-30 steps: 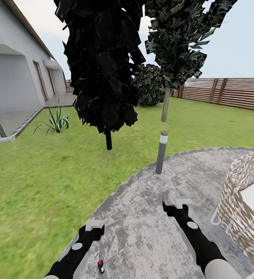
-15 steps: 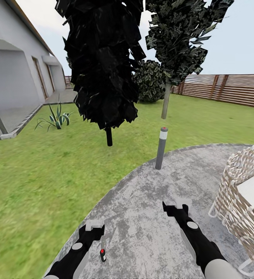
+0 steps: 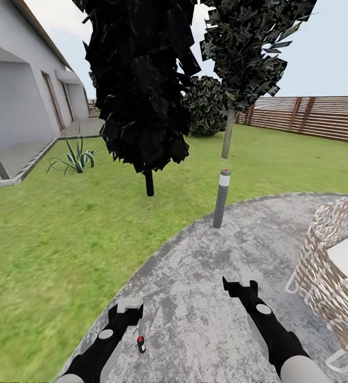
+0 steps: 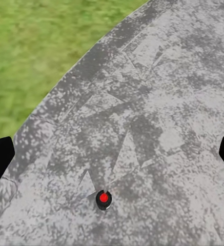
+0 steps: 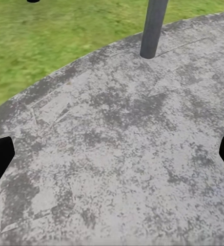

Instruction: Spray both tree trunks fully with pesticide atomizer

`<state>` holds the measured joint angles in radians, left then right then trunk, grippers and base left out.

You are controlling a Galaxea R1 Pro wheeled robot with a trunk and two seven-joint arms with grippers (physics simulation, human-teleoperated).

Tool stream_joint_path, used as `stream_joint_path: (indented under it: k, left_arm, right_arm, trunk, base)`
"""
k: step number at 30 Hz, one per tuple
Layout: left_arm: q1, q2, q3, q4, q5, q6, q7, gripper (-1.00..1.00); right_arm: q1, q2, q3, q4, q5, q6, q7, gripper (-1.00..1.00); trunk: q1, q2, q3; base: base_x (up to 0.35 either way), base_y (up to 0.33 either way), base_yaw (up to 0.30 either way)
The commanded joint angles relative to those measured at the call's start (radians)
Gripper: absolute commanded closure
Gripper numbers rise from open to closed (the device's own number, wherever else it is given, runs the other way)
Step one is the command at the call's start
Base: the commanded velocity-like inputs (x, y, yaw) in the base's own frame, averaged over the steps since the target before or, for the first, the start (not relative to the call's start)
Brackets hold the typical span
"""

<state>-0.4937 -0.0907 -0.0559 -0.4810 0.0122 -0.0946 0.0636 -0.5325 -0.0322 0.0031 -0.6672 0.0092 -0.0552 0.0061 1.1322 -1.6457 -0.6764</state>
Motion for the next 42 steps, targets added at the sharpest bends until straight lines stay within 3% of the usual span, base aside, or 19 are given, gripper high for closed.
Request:
stream_joint_path:
  k: [1,11,26,42]
  left_arm:
    - [0.000,0.000,0.000,0.000,0.000,0.000,0.000,-1.00]
    - [0.001,-0.001,0.001,0.014,-0.001,-0.080,0.002,-1.00]
    - [-0.001,0.000,0.001,0.033,0.000,-0.077,0.043,-1.00]
    - [0.000,-0.001,-0.001,0.052,0.001,-0.081,0.047,-1.00]
  right_arm:
    - [0.000,0.000,0.000,0.000,0.000,0.000,0.000,-1.00]
    - [0.000,0.000,0.000,0.000,0.000,0.000,0.000,-1.00]
    - [0.000,0.000,0.000,0.000,0.000,0.000,0.000,-1.00]
    - [0.000,0.000,0.000,-0.002,0.000,0.000,0.000,-1.00]
  trunk:
    - [0.004,-0.007,-0.005]
    - [0.042,-0.077,-0.052]
    - [0.100,-0.182,-0.123]
    - [0.161,-0.294,-0.198]
  base:
    - [0.000,0.000,0.000]
    - [0.000,0.000,0.000]
    - [0.000,0.000,0.000]
    - [0.000,0.000,0.000]
